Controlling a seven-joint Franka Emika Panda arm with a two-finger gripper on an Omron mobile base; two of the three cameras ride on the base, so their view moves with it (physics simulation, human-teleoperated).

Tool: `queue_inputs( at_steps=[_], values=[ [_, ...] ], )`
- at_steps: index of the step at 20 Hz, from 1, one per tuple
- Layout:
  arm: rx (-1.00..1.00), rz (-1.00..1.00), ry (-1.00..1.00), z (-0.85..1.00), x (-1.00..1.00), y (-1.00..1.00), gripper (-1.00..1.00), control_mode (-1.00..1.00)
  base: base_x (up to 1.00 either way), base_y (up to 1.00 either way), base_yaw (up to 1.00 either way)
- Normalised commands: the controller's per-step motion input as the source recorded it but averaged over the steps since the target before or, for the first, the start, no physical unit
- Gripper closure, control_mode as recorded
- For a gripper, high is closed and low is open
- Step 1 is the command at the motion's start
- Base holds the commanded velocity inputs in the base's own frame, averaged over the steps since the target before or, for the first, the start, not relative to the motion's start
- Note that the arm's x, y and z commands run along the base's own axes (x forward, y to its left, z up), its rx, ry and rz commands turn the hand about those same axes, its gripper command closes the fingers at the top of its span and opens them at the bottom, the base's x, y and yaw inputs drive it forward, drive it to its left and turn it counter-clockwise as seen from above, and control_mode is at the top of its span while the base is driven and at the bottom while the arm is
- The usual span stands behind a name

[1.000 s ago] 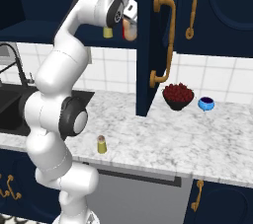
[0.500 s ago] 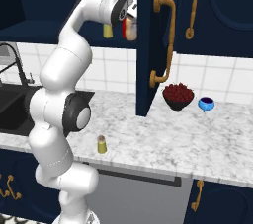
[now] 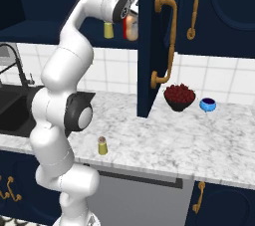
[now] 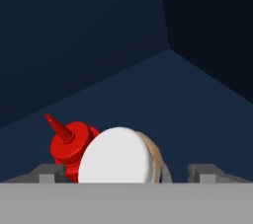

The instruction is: Put the shaker and condiment bottle from the counter next to their counterparts in the cabinet.

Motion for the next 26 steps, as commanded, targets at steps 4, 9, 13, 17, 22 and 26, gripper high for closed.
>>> queue_inputs(
  at_steps=[4, 9, 13, 17, 22, 26],
  values=[
    [-0.17, 0.12, -0.25, 0.0, 0.0, 0.02, -1.0, -1.0, 0.0, 0.0, 0.0],
    [-0.18, 0.07, -0.32, 0.0, 0.0, 0.0, -1.0, -1.0, 0.0, 0.0, 0.0],
    [-0.15, 0.03, -0.24, 0.0, -0.12, 0.0, -1.0, -1.0, 0.0, 0.0, 0.0],
    [-0.04, 0.0, -0.11, -0.14, -0.63, 0.03, -1.0, -1.0, 0.0, 0.0, 0.0],
    [-0.02, 0.0, -0.13, -0.33, -0.88, 0.09, -1.0, -1.0, 0.0, 0.0, 0.0],
    [-0.01, 0.0, -0.18, -0.43, -1.0, 0.12, -1.0, -1.0, 0.0, 0.0, 0.0]
  ],
)
